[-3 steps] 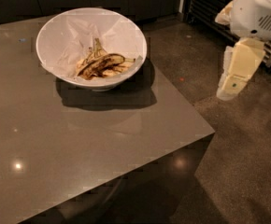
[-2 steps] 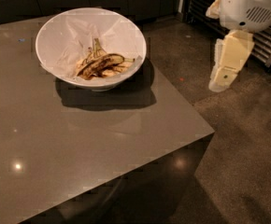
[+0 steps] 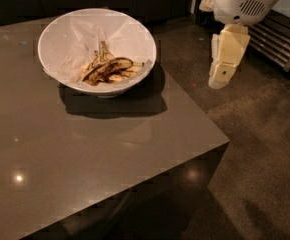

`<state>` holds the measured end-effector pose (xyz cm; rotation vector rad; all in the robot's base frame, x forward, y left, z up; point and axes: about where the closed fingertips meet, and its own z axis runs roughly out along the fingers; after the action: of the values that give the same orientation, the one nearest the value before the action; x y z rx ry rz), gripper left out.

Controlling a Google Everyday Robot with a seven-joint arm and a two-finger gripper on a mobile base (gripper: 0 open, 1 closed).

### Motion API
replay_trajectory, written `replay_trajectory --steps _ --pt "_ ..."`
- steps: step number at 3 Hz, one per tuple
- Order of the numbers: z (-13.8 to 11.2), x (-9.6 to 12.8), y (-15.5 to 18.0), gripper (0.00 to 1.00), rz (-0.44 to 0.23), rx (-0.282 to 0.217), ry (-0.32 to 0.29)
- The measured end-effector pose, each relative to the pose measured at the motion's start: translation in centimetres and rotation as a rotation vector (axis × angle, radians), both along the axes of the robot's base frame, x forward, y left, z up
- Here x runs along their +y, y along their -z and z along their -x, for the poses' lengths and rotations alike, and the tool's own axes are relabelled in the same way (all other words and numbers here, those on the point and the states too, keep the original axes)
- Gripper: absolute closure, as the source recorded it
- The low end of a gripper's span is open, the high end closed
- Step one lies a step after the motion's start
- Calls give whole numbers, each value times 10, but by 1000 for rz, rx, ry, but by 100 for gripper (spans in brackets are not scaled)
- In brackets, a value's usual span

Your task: Pick banana from white bowl

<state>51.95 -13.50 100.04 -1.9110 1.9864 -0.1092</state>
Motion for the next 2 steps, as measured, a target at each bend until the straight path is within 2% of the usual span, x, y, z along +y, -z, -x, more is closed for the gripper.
replay_trajectory --steps 1,2 --pt "-4 4 0 0 -14 -16 -14" --pt "-25 25 -3 0 -1 -36 -75"
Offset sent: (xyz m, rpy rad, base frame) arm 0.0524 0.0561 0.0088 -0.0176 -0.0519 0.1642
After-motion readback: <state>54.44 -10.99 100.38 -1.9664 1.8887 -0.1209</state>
